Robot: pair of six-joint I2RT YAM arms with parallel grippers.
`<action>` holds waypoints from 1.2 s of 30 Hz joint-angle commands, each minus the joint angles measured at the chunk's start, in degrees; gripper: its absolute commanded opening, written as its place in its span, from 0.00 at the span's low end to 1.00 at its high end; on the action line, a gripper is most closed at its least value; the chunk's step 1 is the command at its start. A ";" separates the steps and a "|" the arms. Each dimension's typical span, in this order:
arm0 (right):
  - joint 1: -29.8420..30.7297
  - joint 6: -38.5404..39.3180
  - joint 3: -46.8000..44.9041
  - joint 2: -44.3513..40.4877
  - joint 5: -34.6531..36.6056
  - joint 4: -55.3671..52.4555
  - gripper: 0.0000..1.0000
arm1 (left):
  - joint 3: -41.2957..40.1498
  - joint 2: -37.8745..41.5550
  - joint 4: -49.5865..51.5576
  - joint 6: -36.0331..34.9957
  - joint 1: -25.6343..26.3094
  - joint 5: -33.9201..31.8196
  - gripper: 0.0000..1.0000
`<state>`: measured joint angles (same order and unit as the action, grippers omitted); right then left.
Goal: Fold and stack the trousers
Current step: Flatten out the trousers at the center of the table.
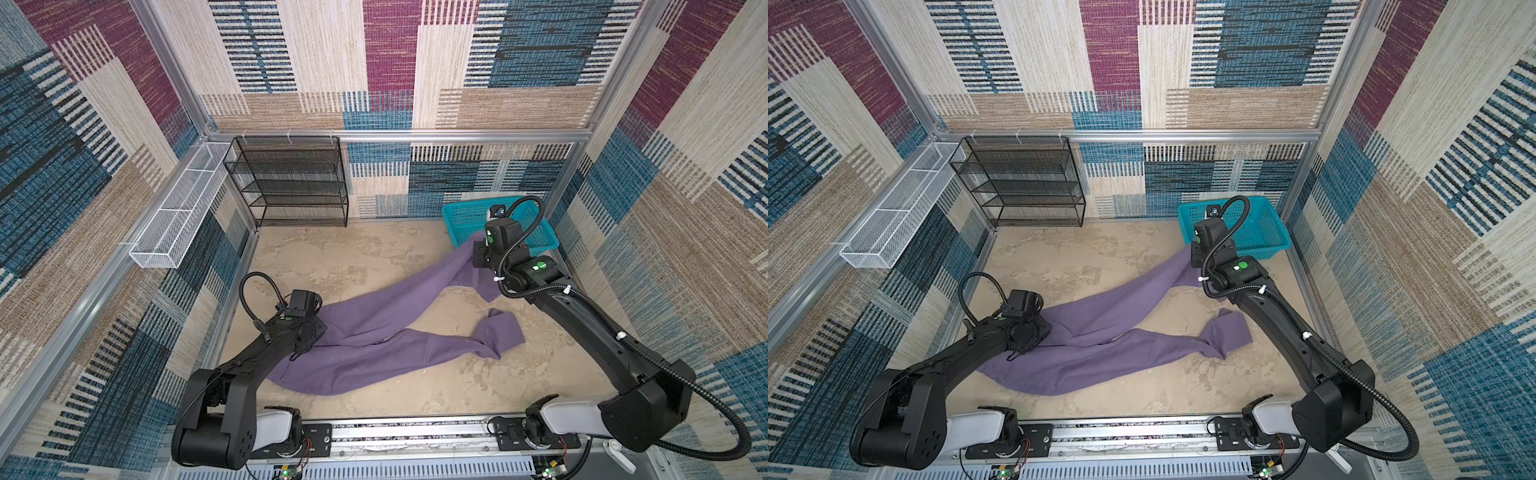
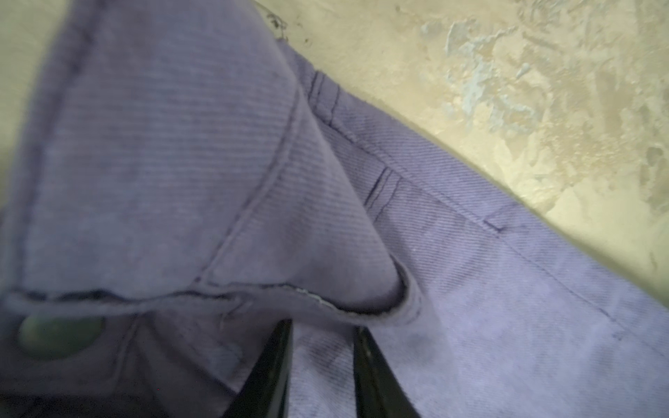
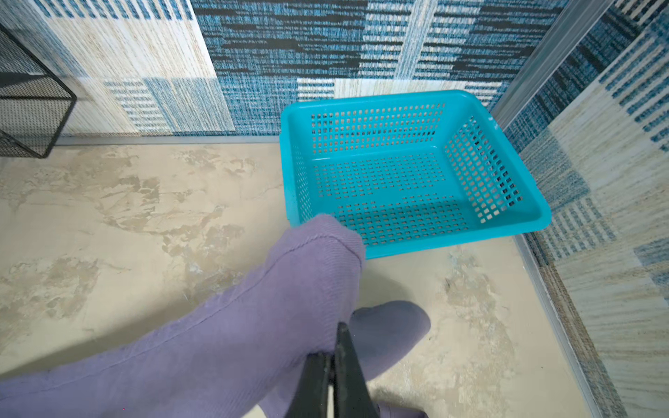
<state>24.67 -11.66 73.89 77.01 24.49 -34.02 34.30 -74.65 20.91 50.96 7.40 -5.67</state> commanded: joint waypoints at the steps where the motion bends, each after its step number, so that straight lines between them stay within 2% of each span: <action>1: 0.08 -1.31 -1.70 0.52 -4.82 -0.29 0.00 | -0.32 -0.25 -1.01 -0.92 -0.02 -0.05 0.32; 4: 0.21 -2.12 -5.87 2.94 -7.62 -0.19 0.08 | -0.46 0.20 -0.32 -1.05 -0.02 -0.37 0.32; 6: 0.21 -2.81 -8.48 5.06 -7.65 -0.29 0.24 | -0.80 1.15 0.60 -1.24 -0.02 -0.48 0.32; 7: 0.20 -3.15 -9.07 5.78 -7.75 -0.43 0.29 | -0.82 1.80 1.38 -1.38 -0.02 -0.63 0.35; 9: 0.21 -3.55 -9.38 6.28 -9.10 0.22 0.39 | -1.48 3.93 2.85 -1.44 0.01 -0.89 0.48; 12: 0.81 -3.81 -7.44 5.52 -10.85 1.79 0.46 | -2.22 8.46 5.83 -1.39 -0.06 -2.28 0.59; 16: 3.24 -3.27 -2.60 5.98 -11.27 1.68 0.51 | -1.17 14.70 8.22 -1.71 -0.44 -5.21 0.63; 19: 5.52 -3.28 -0.68 6.61 -10.97 1.71 0.52 | 2.73 15.72 9.45 -3.54 -1.14 -7.42 0.66; 20: 6.02 -3.52 -0.88 6.53 -11.12 2.27 0.52 | 4.18 15.17 9.42 -4.45 -1.40 -8.05 0.63; 23: 6.36 -4.19 -3.14 5.75 -11.82 4.05 0.50 | 8.06 10.96 8.85 -6.56 -2.24 -9.55 0.14; 24: 6.40 -4.33 -4.22 5.40 -11.84 4.50 0.49 | 9.58 8.63 8.93 -7.01 -2.83 -9.71 0.06; 26: 6.36 -4.59 -6.06 4.85 -11.92 5.05 0.48 | 12.38 3.72 9.17 -7.55 -4.44 -8.70 0.01; 30: 6.36 -4.58 -8.68 4.14 -11.84 5.61 0.48 | 16.64 -6.10 7.47 -8.01 -7.90 -2.68 0.00; 33: 6.36 -4.57 -9.76 3.80 -11.87 6.14 0.48 | 17.20 -9.39 6.69 -7.55 -8.57 0.53 0.00; 36: 6.37 -4.40 -10.38 3.66 -11.84 6.85 0.48 | 15.86 -9.71 7.73 -7.19 -8.62 0.66 0.00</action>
<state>31.00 -15.57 63.83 81.12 12.58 -29.85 50.65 -84.05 28.10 44.62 -1.10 -6.70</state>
